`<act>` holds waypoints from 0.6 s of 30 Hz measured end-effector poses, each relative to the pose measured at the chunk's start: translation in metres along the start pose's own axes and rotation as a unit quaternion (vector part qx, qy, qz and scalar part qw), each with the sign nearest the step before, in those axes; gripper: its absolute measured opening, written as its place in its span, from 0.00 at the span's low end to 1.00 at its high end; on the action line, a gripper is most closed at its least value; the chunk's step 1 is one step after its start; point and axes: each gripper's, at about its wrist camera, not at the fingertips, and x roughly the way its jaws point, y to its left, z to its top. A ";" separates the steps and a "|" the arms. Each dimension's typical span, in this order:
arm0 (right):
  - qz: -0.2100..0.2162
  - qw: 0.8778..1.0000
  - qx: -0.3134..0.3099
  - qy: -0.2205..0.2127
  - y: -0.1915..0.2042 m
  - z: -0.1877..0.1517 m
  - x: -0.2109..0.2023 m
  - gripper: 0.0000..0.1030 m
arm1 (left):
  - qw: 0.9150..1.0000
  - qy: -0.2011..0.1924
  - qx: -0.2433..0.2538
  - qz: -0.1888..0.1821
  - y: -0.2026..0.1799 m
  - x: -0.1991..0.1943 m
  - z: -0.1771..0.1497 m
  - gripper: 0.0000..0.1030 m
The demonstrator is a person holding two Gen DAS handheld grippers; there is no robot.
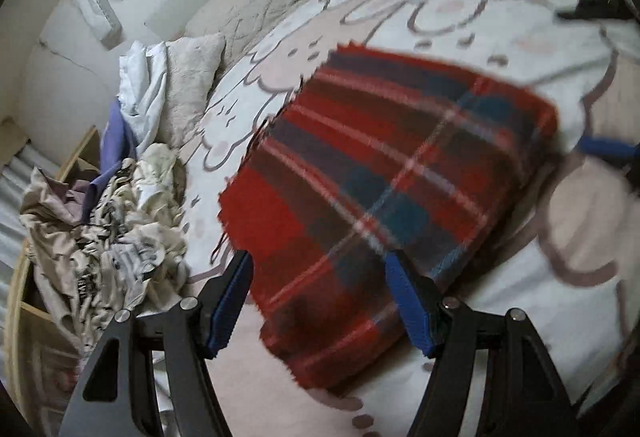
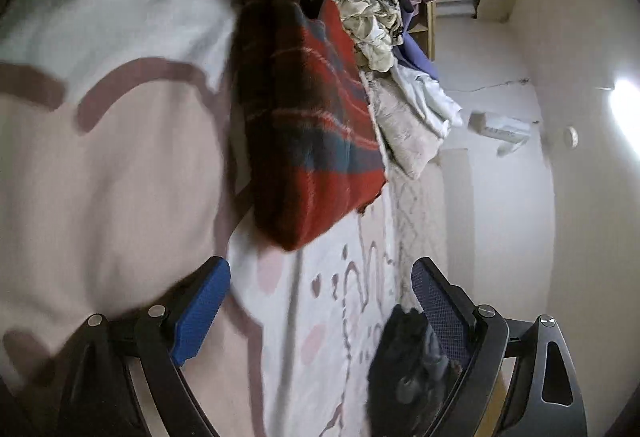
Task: Fold clothes
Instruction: 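Grasp the blanket edge with the right tool while the left tool holds the other end, then lift the folded red plaid blanket off the duvet with both tools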
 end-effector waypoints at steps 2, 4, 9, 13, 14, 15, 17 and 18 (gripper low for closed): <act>0.000 1.000 0.000 0.009 -0.001 0.006 0.009 0.89 | 0.999 -0.012 0.000 -0.030 0.000 -0.007 0.001 0.67; 0.004 1.000 0.000 0.006 0.000 0.010 0.016 0.89 | 0.999 -0.017 0.023 -0.037 -0.008 -0.011 -0.001 0.67; 0.001 1.000 -0.010 -0.020 0.003 0.018 0.027 0.89 | 0.990 -0.033 0.134 0.010 -0.035 -0.010 -0.024 0.67; -0.010 0.999 -0.031 -0.039 0.006 0.029 0.033 0.89 | 0.973 -0.038 0.223 0.043 -0.053 -0.003 -0.051 0.72; -0.013 0.998 -0.037 -0.044 0.007 0.032 0.034 0.89 | 0.970 -0.036 0.236 0.048 -0.056 -0.001 -0.057 0.76; -0.017 0.998 -0.042 -0.050 0.008 0.035 0.036 0.89 | 0.966 -0.036 0.249 0.055 -0.058 0.001 -0.064 0.77; -0.019 0.997 -0.049 -0.057 0.009 0.039 0.039 0.89 | 0.960 -0.040 0.270 0.067 -0.062 0.004 -0.075 0.77; -0.021 0.997 -0.049 -0.063 0.009 0.041 0.040 0.89 | 0.959 -0.046 0.270 0.072 -0.062 0.003 -0.078 0.77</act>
